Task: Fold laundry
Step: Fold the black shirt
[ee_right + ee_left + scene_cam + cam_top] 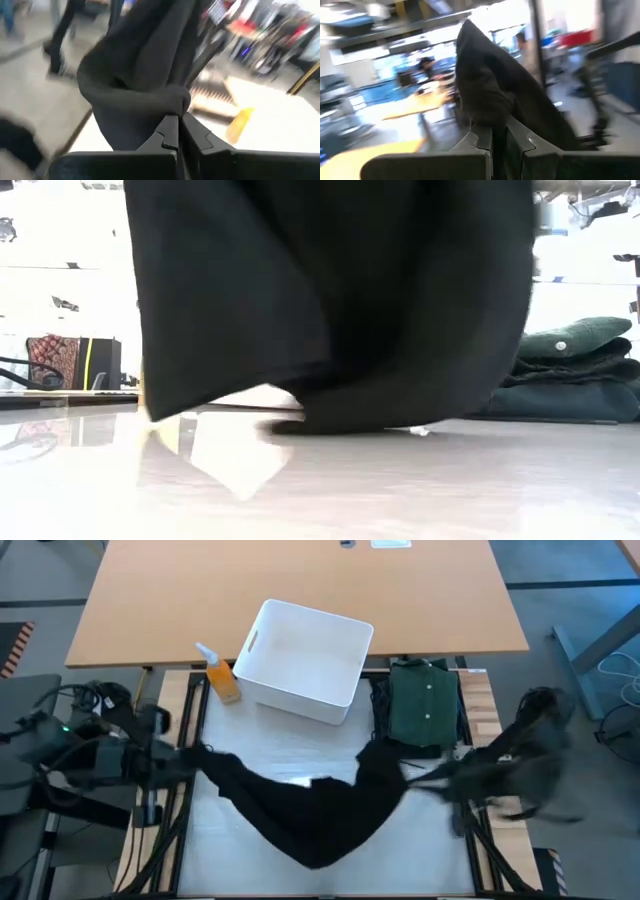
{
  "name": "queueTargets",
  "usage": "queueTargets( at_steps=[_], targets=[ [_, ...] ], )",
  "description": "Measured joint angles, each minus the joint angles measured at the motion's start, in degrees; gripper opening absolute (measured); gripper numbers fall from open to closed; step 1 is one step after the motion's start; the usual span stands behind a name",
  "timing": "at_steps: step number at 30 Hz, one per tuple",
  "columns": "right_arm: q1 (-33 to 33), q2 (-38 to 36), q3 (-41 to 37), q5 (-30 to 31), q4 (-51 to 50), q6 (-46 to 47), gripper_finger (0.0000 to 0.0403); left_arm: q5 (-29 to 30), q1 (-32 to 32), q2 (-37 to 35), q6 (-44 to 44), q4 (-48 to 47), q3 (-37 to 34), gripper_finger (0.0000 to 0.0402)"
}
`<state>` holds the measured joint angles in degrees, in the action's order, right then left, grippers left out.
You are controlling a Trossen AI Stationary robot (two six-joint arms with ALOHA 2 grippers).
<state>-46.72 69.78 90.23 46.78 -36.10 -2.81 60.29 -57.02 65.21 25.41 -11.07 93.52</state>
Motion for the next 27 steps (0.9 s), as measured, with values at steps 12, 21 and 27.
queueTargets(
  at_steps=[12,21,27],
  targets=[
    [4.21,0.15,5.07,16.49,-8.49,4.29,0.002,29.62,-6.75,0.63,4.35,-2.15,0.96,0.0],
    [22.35,4.5,5.1,16.17,-15.27,9.46,0.002,29.72,-5.59,0.03,1.41,-8.71,0.96,0.0],
    [26.09,4.67,4.86,-6.7,-30.28,24.57,0.002,23.08,-6.59,-4.02,-28.44,-35.8,1.0,0.0]
  ],
)
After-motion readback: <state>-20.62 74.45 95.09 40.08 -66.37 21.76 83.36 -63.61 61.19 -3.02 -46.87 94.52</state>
